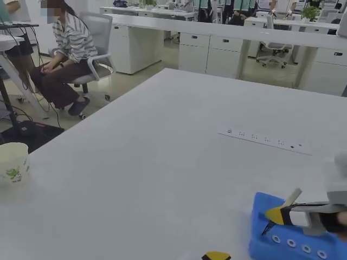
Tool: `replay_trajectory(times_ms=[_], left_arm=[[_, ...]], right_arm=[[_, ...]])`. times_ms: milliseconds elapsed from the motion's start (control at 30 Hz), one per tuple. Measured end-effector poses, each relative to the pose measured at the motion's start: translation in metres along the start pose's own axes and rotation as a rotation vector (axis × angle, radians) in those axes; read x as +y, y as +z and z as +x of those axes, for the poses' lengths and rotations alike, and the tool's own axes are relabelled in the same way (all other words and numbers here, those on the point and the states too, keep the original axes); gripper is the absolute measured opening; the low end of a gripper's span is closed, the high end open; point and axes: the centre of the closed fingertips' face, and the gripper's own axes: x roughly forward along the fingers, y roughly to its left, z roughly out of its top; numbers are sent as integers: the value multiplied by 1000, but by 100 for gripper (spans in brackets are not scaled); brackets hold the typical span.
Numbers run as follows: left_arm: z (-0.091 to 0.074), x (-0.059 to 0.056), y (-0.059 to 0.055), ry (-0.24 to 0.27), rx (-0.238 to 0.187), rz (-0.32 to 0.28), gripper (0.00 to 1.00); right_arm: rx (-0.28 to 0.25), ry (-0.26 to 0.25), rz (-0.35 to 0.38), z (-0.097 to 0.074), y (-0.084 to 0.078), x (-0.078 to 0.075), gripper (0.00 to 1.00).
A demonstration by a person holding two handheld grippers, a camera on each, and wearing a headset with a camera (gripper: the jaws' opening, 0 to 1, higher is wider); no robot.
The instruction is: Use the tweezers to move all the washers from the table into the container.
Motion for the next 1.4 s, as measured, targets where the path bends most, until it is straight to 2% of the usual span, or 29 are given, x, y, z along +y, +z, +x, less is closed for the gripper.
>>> replay_trajectory(times_ms=[267, 367, 500, 600, 633, 767, 833, 1100, 1400], left_arm=[[-1, -1, 6, -12, -21, -18, 81], [-5, 2, 12, 2, -36, 2, 79], [-9, 8, 18, -5, -23, 8, 78], [-15, 15, 29, -2, -34, 19, 75], [-17, 16, 34, -12, -47, 5, 74], [-23, 19, 41, -45, -62, -50, 66], [-25, 21, 43, -50, -63, -61, 63], [-28, 23, 47, -71, -66, -79, 62], [-27, 22, 55, -116, -74, -107, 60]], right_arm=[[22, -10, -51, 4, -2, 2, 3], [24, -14, -69, 4, -1, 3, 3], [8, -1, -105, 3, 0, 5, 3], [-30, 7, -105, -3, 4, 7, 3], [-64, 8, -109, -7, 8, 7, 3], [-96, 7, -124, -24, 10, 9, 3], [-100, 11, -130, -31, 9, 14, 3], [-129, 35, -163, -60, 6, 35, 3], [-111, 63, -230, -80, -7, 62, 3]])
